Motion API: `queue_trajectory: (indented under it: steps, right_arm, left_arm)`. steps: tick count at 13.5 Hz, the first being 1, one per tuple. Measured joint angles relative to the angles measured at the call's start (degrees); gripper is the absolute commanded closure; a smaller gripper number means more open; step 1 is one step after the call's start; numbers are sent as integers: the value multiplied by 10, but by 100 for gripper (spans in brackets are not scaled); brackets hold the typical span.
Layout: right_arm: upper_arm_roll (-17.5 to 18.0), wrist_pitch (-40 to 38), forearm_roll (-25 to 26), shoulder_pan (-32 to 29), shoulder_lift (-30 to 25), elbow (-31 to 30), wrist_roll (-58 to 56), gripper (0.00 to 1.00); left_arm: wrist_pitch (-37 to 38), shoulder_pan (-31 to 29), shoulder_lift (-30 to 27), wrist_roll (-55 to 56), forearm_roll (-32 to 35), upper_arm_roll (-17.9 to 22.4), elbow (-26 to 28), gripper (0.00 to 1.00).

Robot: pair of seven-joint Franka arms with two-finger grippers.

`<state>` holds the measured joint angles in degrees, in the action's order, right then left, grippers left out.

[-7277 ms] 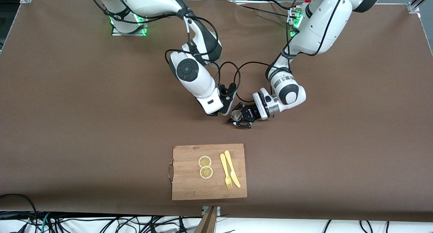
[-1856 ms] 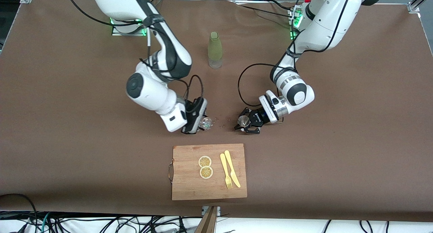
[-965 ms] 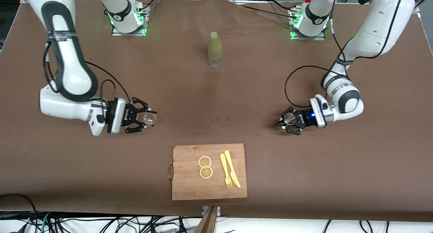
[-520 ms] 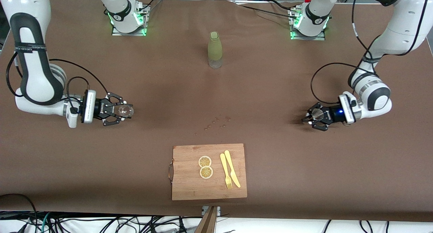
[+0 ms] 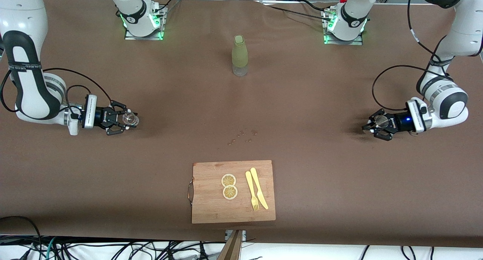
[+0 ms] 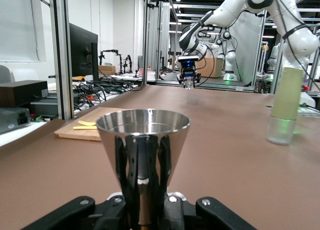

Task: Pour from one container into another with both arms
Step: 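Lower the beaker and jigger onto the table with both grippers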

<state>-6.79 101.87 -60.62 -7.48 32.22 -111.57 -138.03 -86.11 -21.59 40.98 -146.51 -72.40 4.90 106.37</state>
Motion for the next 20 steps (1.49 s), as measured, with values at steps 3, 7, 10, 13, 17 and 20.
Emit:
queue_trajectory:
  steps: [3,7,10,13,17,20]
  right_arm:
    - [0,0,9,-20,32,0,-40,74]
    - [0,0,28,-38,49,0,-62,72]
    - [-1,1,31,-49,66,4,-79,71]
    - [-1,1,35,-51,74,17,-82,52]
    - [-2,2,36,-51,78,22,-81,1]
    - [-5,2,39,-51,81,22,-81,1]
  left_arm:
    - [18,-18,25,-3,23,20,-18,100]
    - [29,-38,59,-32,29,20,-39,100]
    - [38,-40,83,-52,29,21,-61,100]
    - [43,-41,103,-65,41,27,-84,100]
    - [44,-44,114,-82,44,28,-92,100]
    - [44,-44,115,-85,47,29,-93,100]
